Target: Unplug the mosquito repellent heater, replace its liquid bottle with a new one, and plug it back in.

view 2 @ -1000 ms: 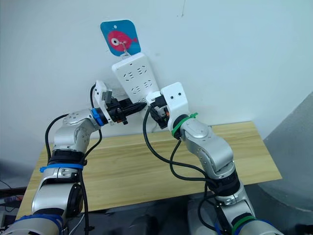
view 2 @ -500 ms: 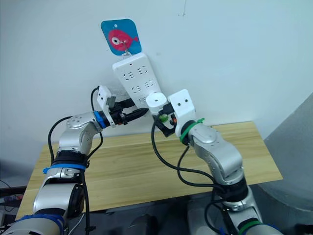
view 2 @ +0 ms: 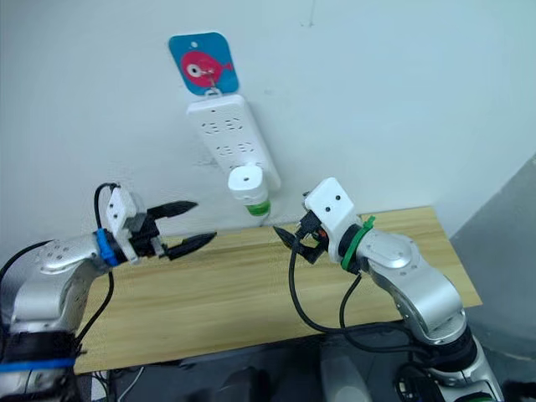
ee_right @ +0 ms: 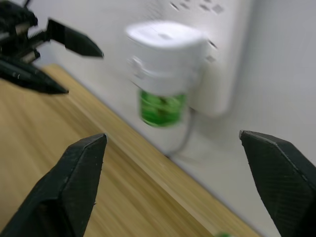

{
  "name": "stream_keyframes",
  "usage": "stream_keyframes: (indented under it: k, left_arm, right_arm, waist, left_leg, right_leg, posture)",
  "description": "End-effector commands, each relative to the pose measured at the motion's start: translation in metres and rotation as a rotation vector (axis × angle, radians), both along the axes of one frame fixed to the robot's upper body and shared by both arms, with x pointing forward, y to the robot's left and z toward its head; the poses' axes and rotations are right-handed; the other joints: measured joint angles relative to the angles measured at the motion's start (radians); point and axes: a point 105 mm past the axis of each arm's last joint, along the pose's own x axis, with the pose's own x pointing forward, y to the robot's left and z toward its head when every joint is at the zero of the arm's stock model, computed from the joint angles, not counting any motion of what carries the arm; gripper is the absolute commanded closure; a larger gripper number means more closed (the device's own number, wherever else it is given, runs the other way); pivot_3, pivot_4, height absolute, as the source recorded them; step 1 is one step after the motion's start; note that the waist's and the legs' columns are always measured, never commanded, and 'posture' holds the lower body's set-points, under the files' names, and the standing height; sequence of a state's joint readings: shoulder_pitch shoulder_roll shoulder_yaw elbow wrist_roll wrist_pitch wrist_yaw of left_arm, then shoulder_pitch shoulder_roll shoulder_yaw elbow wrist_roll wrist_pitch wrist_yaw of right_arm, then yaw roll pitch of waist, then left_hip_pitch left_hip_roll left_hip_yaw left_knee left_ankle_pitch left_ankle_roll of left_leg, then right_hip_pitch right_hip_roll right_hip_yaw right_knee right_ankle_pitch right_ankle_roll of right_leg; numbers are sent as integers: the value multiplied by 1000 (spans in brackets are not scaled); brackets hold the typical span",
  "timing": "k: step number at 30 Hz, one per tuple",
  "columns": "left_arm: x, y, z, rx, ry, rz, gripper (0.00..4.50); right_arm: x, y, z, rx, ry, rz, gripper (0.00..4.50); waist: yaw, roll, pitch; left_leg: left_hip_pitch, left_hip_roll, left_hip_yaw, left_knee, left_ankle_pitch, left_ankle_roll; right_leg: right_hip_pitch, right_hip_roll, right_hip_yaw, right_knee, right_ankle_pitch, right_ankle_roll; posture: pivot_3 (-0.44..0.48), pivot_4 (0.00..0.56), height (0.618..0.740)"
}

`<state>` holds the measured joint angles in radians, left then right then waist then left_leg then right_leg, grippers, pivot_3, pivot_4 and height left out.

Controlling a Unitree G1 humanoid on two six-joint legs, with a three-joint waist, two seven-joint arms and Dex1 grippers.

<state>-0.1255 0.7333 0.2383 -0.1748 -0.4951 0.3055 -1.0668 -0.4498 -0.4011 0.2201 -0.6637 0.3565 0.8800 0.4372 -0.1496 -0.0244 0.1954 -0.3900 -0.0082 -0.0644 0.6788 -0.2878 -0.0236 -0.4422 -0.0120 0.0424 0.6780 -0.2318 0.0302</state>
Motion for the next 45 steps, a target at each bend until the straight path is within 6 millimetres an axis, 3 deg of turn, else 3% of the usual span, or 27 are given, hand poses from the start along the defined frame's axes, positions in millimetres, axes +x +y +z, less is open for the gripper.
stream_keyframes:
  k: [1,9,20,37,45]
  left_arm:
    - [-30,-24,21,-30,-47,-91,0]
    - [-58,-46,26,-83,-25,-139,0]
    - [-56,-51,26,-83,-26,-149,0]
    - [-45,-54,28,-75,-43,-155,0]
    - [-42,-56,30,-79,-52,-160,0]
  right_arm:
    - [-10,10,13,49,-48,94,1280]
    - [2,28,11,49,-56,102,4388]
    - [32,33,10,64,-86,-28,4452]
    - [54,19,16,40,-204,-230,4452]
    - [54,14,1,-2,-181,-230,4452]
  waist:
    - [15,0,0]
    - [58,-2,-2]
    - [63,-3,-2]
    - [63,-3,-3]
    - [63,-3,-3]
  left_leg:
    - [1,0,0,0,0,0]
    - [8,0,3,0,0,0]
    - [8,0,5,0,0,0]
    - [9,0,6,0,0,0]
    - [10,1,6,1,1,-1]
  right_leg:
    - [1,0,0,0,0,0]
    - [6,1,0,0,0,0]
    - [5,2,0,0,0,0]
    - [5,2,0,1,0,-1]
    - [6,3,0,1,1,-2]
  posture:
    - [-93,143,740]
    - [-79,139,740]
    - [-75,135,740]
    - [-82,136,740]
    - [-86,135,740]
